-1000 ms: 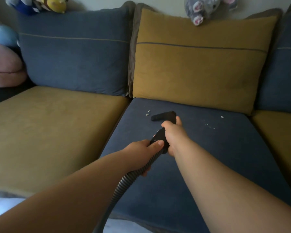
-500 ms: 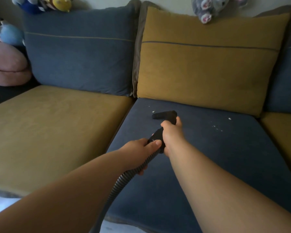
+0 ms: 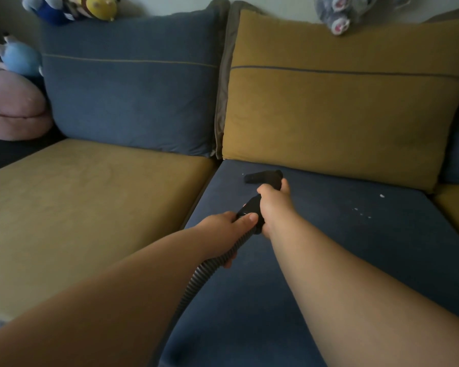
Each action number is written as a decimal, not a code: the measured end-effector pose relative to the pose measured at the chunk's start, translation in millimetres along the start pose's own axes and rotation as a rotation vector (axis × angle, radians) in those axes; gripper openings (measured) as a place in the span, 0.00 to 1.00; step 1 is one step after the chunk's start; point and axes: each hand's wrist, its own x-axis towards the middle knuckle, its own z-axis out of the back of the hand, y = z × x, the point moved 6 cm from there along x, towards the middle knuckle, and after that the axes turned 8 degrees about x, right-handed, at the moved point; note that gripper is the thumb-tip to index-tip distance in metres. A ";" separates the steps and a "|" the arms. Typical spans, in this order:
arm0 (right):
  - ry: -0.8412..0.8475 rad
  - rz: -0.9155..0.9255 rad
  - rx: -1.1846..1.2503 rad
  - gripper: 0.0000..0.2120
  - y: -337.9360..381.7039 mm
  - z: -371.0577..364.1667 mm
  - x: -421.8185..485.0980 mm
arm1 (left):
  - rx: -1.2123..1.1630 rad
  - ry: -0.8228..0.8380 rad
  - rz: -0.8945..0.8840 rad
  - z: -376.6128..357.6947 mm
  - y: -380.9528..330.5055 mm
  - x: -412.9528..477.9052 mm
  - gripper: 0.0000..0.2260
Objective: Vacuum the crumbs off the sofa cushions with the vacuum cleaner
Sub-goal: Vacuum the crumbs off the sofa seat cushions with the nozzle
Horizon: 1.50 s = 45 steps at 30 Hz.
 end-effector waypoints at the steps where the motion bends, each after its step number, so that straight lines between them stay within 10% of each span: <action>1: 0.005 0.000 0.002 0.34 0.5 -2.6 4.5 | -0.007 -0.002 0.003 1.7 1.1 3.9 0.22; 45: -0.307 0.190 0.371 0.35 -2.9 151.5 55.8 | 0.234 0.083 -0.139 -92.6 -100.8 68.6 0.25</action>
